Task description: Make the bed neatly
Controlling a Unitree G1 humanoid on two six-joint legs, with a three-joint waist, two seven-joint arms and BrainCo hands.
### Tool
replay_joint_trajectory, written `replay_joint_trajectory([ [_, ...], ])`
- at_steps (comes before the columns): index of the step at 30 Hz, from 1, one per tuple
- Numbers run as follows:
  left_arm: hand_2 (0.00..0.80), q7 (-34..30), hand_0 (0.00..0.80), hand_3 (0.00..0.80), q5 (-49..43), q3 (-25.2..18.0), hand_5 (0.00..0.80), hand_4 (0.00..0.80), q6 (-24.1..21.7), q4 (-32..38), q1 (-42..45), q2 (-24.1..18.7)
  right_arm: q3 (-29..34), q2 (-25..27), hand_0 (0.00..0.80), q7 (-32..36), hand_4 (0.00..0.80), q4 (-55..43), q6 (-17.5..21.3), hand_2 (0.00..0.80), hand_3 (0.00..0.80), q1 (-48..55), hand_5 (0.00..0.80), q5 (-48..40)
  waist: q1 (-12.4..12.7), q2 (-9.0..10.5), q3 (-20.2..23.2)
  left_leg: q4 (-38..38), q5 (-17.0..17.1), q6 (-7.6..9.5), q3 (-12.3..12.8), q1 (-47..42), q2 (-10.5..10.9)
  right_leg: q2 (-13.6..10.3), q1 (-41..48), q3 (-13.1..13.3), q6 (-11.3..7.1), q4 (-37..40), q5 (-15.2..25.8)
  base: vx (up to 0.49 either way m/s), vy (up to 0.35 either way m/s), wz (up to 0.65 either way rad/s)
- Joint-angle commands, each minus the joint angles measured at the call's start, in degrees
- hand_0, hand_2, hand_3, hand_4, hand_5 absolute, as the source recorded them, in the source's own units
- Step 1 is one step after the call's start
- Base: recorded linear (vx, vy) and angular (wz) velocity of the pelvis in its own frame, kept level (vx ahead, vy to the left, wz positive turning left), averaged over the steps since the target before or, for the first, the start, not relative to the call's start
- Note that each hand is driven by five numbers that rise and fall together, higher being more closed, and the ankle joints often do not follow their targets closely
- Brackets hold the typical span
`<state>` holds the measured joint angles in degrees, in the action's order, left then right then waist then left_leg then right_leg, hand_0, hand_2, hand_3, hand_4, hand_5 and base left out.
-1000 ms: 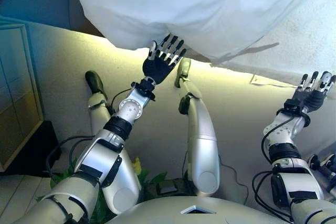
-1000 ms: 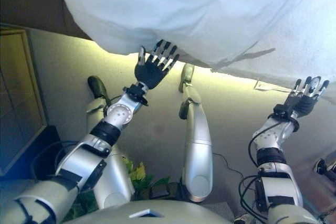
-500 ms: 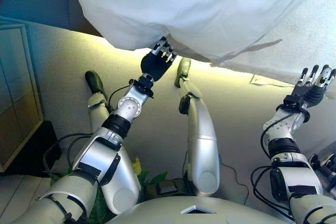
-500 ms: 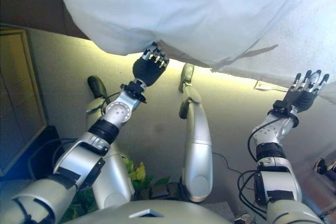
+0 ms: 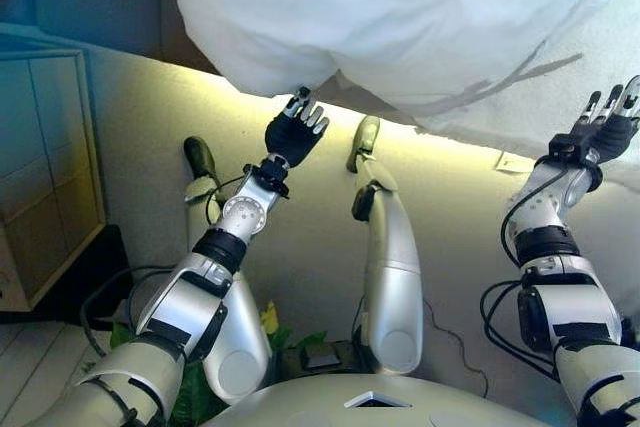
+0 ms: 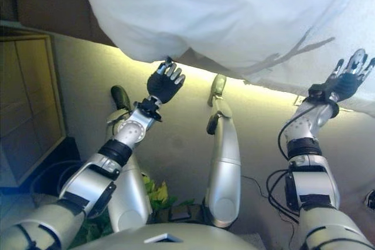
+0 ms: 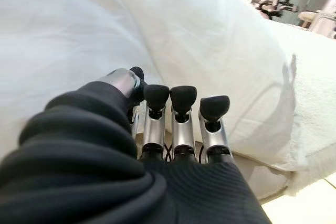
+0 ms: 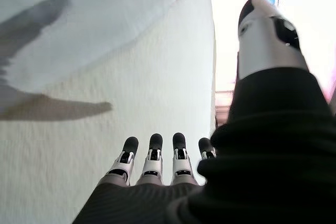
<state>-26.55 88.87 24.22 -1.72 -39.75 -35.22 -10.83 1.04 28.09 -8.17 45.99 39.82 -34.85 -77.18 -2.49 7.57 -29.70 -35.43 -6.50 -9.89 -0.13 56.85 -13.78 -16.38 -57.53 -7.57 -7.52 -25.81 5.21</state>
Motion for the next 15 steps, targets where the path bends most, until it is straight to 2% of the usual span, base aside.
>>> replay_joint_trajectory([
  [1,0.8,-2.4,0.8,0.8,0.0,1.3,0.8,0.8,-1.8,-0.3,0.4,3.7,0.9,5.1,0.0,-0.5,0.0,0.6,5.6,0.0,0.0,0.5,0.0,1.9,-0.3,-4.45,-0.1,2.3,4.8,6.8,0.3,3.6,1.3,-0.7,1.2,-3.2,-0.06,-9.3,-8.0,-0.015,0.015,0.06],
  [4,0.8,-2.5,0.8,0.8,1.4,0.6,0.8,0.8,-2.5,-1.9,1.8,3.2,1.4,4.7,0.0,0.0,0.0,1.9,6.6,0.0,0.0,0.0,0.0,2.1,0.2,-4.99,-0.1,3.0,4.9,6.8,0.4,2.7,1.6,-1.2,1.8,-3.6,-0.28,-8.8,-7.9,-0.01,0.007,0.04],
  [10,0.8,-1.8,0.8,0.8,0.8,-3.1,0.8,0.8,-0.4,-5.2,4.4,1.2,2.2,3.9,0.0,-1.2,0.0,3.5,7.5,0.0,0.0,-1.2,0.0,4.6,1.6,-6.77,-0.1,3.4,5.4,6.56,0.6,1.6,1.7,-2.5,2.3,-3.6,-0.47,-9.4,-8.1,-0.005,0.025,0.07],
  [15,0.8,-2.9,0.8,0.8,0.6,-5.9,0.8,0.8,3.0,-7.4,5.8,0.5,2.2,4.2,0.0,-6.2,0.0,4.2,8.4,0.0,0.0,-3.6,0.0,9.4,2.5,-8.41,-0.1,3.2,5.5,6.35,0.5,1.0,2.0,-3.6,2.2,-3.3,-0.55,-10.4,-8.5,-0.007,0.049,0.04],
])
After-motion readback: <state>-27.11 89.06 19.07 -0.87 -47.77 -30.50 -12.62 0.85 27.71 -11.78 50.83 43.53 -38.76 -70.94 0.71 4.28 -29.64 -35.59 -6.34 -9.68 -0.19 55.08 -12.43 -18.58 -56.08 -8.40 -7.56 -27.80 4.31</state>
